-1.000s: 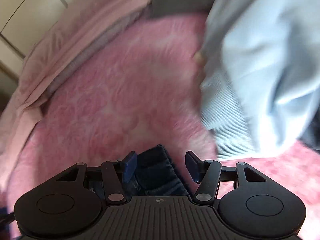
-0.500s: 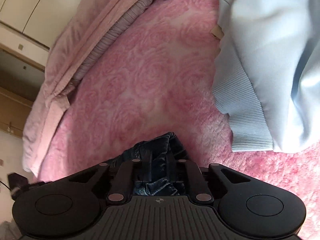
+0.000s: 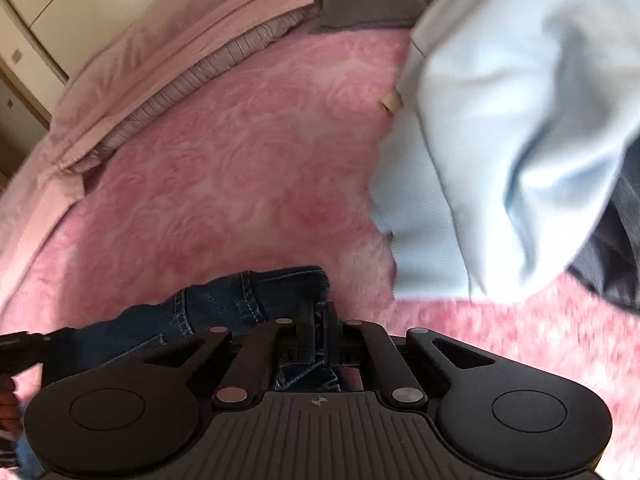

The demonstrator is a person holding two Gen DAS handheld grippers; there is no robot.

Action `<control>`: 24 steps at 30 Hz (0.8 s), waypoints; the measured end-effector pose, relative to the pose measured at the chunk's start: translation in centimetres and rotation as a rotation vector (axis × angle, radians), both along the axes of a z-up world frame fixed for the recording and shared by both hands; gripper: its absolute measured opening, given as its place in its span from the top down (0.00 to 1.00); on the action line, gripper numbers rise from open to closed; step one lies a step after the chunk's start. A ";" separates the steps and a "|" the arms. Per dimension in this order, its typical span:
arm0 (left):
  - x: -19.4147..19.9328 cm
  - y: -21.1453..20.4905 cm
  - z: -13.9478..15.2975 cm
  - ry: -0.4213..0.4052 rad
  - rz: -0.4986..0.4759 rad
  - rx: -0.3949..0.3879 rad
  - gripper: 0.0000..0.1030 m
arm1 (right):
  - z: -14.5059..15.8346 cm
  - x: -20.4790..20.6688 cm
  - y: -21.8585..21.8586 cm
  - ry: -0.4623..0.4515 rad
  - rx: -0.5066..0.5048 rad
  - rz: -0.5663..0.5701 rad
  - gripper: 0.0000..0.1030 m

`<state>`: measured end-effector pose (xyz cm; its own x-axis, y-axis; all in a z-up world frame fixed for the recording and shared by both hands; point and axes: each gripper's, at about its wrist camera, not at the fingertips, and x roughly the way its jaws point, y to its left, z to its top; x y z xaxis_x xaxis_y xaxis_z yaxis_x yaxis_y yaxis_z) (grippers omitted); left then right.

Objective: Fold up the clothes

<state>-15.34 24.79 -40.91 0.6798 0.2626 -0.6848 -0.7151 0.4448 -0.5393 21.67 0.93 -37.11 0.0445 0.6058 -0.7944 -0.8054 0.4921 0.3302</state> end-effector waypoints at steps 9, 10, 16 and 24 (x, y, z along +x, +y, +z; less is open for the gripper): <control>-3.8 0.8 1.1 0.208 0.096 0.117 0.99 | 0.1 1.0 -1.1 0.040 0.002 -0.145 0.60; -4.8 0.6 1.8 0.207 0.103 0.121 0.99 | 0.6 1.3 -2.3 0.054 0.008 -0.188 0.58; -10.4 -3.5 4.6 0.200 0.092 0.068 0.99 | 2.0 0.1 -11.3 0.266 0.055 -0.438 0.58; -14.8 -9.2 2.8 0.215 0.135 -0.088 0.99 | -1.1 -3.9 -12.9 0.423 0.109 -0.487 0.63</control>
